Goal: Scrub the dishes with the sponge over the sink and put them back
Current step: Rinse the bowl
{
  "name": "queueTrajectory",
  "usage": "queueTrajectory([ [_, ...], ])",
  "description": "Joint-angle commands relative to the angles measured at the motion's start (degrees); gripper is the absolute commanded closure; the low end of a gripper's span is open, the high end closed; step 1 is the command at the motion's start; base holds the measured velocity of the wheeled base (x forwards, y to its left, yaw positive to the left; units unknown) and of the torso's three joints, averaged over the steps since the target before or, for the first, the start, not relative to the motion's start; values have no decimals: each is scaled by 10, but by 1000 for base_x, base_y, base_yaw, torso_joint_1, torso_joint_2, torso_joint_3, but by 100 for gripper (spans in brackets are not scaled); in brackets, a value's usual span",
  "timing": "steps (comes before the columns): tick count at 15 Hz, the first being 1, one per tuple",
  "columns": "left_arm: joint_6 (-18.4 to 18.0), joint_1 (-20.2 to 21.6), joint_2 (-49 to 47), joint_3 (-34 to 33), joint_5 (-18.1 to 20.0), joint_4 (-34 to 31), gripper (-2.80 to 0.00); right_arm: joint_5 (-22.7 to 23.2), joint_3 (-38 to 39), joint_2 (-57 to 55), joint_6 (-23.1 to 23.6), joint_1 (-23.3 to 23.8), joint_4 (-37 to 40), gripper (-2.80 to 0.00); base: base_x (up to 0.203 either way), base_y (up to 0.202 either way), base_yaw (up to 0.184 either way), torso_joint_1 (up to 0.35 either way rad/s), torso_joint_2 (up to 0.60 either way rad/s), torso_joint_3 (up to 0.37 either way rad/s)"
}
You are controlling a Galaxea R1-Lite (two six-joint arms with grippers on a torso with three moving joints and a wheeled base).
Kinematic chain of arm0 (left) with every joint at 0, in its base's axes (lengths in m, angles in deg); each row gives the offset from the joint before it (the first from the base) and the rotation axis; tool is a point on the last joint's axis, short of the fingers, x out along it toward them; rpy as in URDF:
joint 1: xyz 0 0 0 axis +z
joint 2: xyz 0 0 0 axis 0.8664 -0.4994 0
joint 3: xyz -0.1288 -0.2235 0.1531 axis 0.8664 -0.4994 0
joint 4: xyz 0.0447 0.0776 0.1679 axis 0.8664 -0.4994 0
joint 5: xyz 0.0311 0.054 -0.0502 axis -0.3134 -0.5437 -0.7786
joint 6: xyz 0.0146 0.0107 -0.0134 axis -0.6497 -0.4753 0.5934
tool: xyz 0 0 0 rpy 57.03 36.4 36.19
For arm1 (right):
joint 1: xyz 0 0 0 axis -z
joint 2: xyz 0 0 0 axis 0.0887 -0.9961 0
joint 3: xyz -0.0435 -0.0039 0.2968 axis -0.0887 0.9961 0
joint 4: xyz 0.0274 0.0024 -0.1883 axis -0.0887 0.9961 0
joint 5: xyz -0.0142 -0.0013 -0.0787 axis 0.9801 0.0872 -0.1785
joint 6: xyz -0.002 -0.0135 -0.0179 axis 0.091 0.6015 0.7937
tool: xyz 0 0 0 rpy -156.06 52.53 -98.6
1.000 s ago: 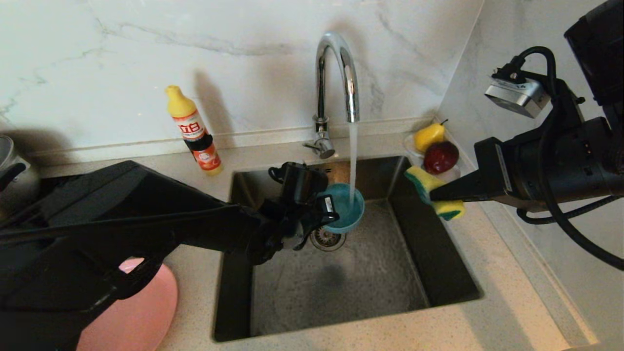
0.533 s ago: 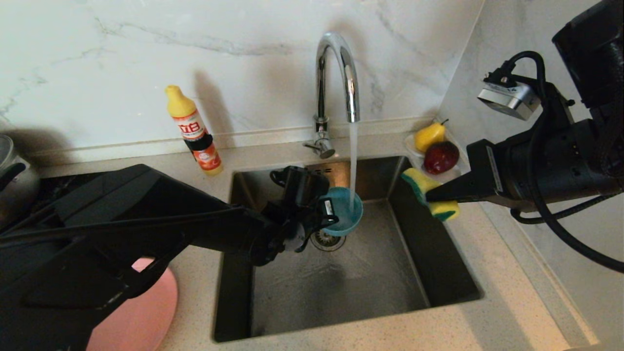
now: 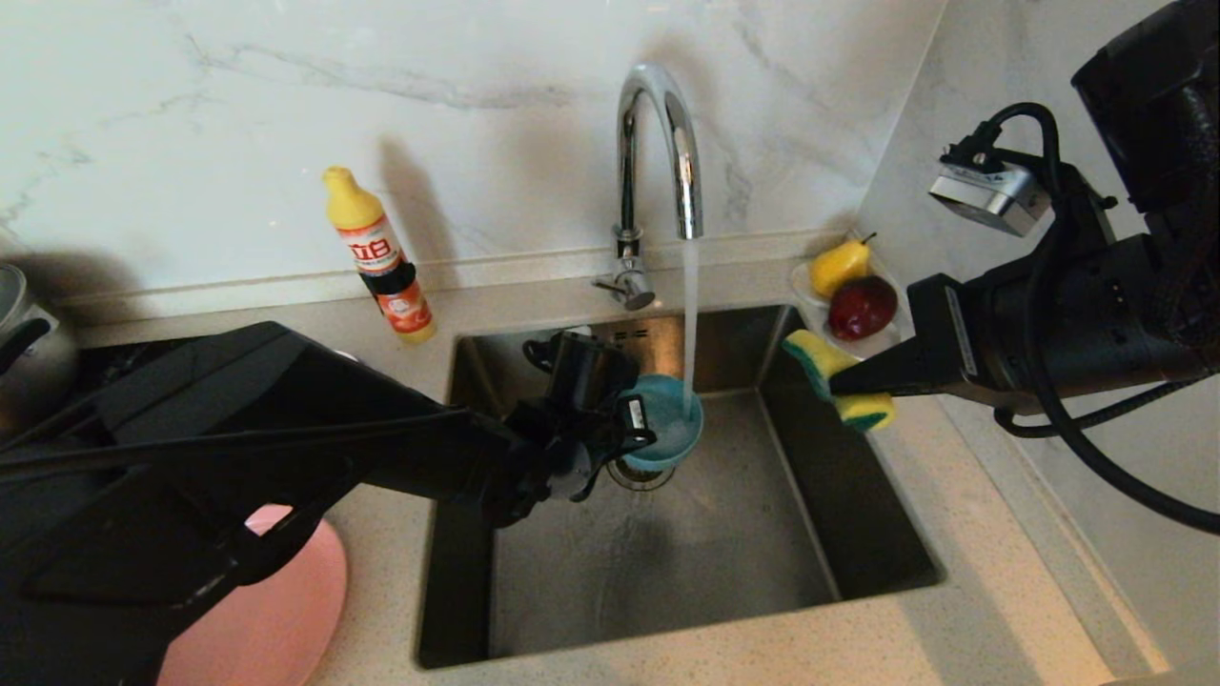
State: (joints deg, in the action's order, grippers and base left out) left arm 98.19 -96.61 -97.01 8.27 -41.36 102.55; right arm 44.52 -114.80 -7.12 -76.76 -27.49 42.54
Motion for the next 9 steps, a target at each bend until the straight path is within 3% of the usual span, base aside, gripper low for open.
queueTrajectory([
  [1, 2, 0, 6, -1, -1, 2, 0, 1, 0, 1, -2, 0, 2, 0, 0, 0, 0, 0, 0, 0],
  [5, 3, 1, 31, -30, -2, 2, 0, 0, 5, 4, -1, 0, 2, 0, 0, 0, 0, 0, 0, 0],
  [9, -14, 26, 128, -136, -29, 34, 0, 0, 7, 19, 2, 6, 2, 0, 0, 0, 0, 0, 0, 0],
])
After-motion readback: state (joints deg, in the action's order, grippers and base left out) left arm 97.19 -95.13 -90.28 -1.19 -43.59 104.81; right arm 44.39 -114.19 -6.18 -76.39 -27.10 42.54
